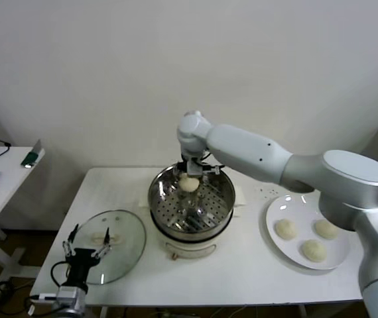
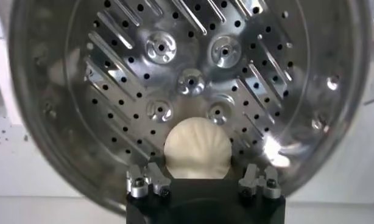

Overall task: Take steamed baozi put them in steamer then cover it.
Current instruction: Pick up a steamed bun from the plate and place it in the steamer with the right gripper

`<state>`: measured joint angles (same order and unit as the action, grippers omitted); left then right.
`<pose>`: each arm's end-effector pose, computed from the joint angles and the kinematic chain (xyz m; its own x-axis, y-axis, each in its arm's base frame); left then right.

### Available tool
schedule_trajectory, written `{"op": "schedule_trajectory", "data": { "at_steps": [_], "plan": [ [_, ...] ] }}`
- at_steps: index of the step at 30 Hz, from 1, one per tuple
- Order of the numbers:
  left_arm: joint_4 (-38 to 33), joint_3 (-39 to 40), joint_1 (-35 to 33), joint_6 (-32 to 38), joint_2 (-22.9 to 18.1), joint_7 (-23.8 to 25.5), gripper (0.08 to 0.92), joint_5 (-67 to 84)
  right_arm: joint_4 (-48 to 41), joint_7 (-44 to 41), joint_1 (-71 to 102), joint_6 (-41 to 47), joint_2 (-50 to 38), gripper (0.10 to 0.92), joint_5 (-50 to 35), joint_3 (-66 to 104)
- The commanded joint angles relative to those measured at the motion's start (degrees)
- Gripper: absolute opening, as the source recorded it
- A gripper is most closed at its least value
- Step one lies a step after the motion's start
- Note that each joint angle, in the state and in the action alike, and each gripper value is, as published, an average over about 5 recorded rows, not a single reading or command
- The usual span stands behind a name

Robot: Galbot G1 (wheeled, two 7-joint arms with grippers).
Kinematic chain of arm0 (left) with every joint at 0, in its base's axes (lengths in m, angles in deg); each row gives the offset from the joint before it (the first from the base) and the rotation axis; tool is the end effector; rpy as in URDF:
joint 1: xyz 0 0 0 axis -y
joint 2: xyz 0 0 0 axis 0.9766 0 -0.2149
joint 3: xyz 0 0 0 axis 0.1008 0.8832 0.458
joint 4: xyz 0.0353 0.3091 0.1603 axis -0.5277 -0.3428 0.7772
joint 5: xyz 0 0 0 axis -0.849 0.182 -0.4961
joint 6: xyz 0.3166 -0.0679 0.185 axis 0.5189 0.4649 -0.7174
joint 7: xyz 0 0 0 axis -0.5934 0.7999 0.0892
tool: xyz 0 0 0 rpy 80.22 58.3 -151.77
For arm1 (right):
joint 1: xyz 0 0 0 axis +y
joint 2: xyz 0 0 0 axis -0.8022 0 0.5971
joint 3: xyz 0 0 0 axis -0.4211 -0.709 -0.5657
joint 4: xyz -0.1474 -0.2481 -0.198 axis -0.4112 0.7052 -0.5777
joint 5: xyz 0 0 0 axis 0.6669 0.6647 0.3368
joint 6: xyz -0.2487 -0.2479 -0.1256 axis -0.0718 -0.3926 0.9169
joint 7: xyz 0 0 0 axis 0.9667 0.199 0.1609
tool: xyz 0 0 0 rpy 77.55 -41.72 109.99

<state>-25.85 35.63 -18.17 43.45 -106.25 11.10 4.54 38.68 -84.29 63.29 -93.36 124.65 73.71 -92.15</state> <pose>0.1894 0.0937 -0.3743 -0.9917 -0.0902 0.0917 -0.0590 0.9524 0.2991 0.5839 0.2151 -0.1096 -0.2876 -0.0500 0.9564 0.0335 -0.9985 -0.0421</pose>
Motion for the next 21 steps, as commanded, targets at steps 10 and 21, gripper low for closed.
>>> {"op": "schedule_trajectory", "data": {
  "at_steps": [10,21],
  "plan": [
    [0.85,-0.17,-0.21,0.54,0.05,-0.19,0.823,-0.11,3.63,-2.12,-4.35,2.31,-2.92,0.823,-11.24,-0.1],
    [1.3,0.21,-0.41,1.02,0.85,-0.28,0.823,-0.29,16.81,-2.79,-21.45,15.55,-22.04,0.823,-37.52,-14.16]
  ]
}}
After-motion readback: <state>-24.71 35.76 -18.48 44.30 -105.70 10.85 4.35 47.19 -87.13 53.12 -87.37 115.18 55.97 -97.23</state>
